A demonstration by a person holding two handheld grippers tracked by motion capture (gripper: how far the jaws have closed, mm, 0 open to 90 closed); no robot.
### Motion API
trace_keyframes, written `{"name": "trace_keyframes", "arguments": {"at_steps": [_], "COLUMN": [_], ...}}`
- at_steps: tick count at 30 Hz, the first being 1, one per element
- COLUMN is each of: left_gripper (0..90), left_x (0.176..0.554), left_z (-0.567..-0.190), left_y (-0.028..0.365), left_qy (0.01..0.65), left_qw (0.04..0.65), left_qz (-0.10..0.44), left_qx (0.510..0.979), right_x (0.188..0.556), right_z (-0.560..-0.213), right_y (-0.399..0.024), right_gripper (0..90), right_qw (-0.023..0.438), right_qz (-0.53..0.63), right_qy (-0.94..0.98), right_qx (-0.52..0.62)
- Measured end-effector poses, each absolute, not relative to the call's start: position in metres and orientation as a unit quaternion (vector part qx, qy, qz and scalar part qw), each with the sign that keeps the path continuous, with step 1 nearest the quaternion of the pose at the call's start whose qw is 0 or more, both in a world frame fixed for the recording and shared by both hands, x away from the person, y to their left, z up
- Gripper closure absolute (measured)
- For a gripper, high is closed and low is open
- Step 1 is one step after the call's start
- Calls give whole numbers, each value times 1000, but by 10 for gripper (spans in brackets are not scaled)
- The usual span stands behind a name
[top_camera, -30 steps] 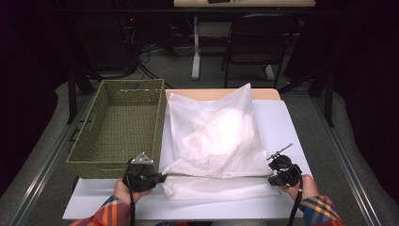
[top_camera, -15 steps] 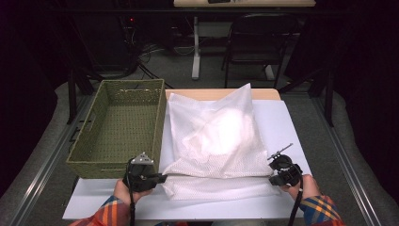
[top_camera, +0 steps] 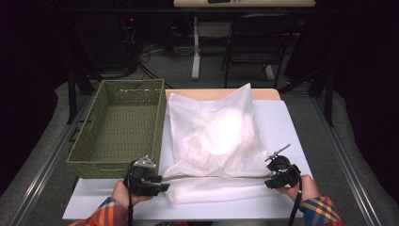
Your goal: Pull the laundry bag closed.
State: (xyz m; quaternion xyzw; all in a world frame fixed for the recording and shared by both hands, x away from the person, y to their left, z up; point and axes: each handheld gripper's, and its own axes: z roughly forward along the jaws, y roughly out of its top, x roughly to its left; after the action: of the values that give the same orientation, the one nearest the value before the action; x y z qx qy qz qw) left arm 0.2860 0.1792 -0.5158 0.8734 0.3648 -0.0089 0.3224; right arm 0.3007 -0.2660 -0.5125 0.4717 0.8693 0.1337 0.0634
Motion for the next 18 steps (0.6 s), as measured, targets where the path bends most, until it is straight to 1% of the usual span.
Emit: {"name": "trace_keyframes", "arguments": {"at_steps": [3,7,10,11,14,18], "left_gripper": [361,251,182,165,144,107], "left_x": [280,272,266,264,260,255], "left_z": [-512,-507,-504,-503,-501,-501], "left_y": [184,190,197,200,211,226], "left_qy": [355,343,348,350,363,387], "left_qw": [312,295,283,280,275,272], "left_qz": [-2,30,58,65,86,107], "left_qx": [881,891,892,892,886,875], "right_x": [296,290,285,283,278,272], "right_z": [-510,-506,-503,-502,-500,-500], "right_y": [-265,-266,-269,-269,-272,-276], "right_gripper": [424,246,161,152,122,27], "right_qw": [73,90,106,109,127,143], "right_qz": [138,142,146,148,149,148], "right_qy": [868,867,864,861,860,855], "right_qx": [471,469,470,475,471,475]}}
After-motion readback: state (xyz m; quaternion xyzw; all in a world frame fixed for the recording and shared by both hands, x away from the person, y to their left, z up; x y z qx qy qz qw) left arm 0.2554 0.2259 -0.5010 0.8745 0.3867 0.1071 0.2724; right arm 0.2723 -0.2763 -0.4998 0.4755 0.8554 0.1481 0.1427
